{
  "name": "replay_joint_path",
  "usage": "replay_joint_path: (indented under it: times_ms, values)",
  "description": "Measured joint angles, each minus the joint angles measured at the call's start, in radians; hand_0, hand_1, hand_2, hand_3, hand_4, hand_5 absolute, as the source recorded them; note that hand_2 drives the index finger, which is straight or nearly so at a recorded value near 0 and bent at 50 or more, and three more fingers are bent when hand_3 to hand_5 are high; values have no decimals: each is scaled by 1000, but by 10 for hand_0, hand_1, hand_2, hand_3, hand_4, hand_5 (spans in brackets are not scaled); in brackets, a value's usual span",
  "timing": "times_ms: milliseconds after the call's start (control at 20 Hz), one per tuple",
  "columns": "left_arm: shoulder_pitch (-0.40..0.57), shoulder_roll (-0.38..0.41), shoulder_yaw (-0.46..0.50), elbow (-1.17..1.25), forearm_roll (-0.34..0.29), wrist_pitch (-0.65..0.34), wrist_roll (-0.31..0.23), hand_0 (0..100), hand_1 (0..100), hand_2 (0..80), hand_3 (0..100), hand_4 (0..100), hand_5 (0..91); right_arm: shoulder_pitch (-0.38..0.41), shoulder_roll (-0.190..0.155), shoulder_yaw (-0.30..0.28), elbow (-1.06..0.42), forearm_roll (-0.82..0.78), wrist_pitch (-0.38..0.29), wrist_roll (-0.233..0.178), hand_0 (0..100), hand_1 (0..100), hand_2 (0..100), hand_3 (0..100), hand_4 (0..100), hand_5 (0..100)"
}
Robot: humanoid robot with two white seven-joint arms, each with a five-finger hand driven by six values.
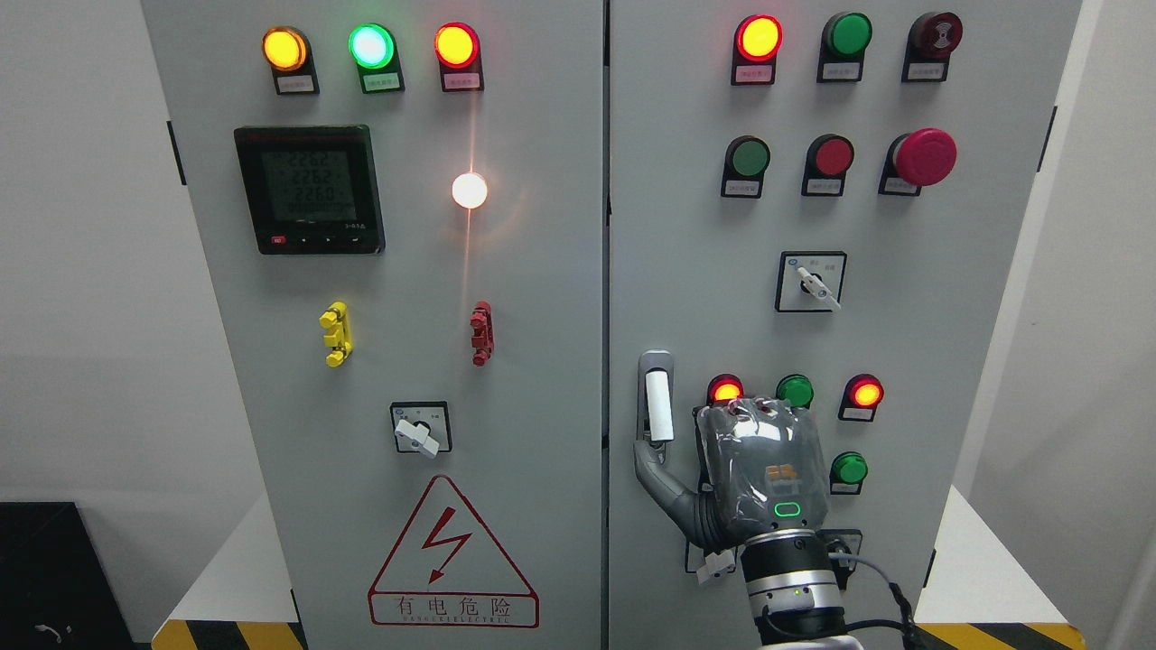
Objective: Release door handle
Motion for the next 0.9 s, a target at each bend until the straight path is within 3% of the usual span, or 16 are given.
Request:
replay_joint_path:
  times_ms: [901]
  values:
    - [0, 0, 0, 0, 0, 0, 0, 120, 556, 0, 0, 0, 0, -12, 1, -5, 10, 0, 0, 1, 343, 181, 952, 1000, 921, 987]
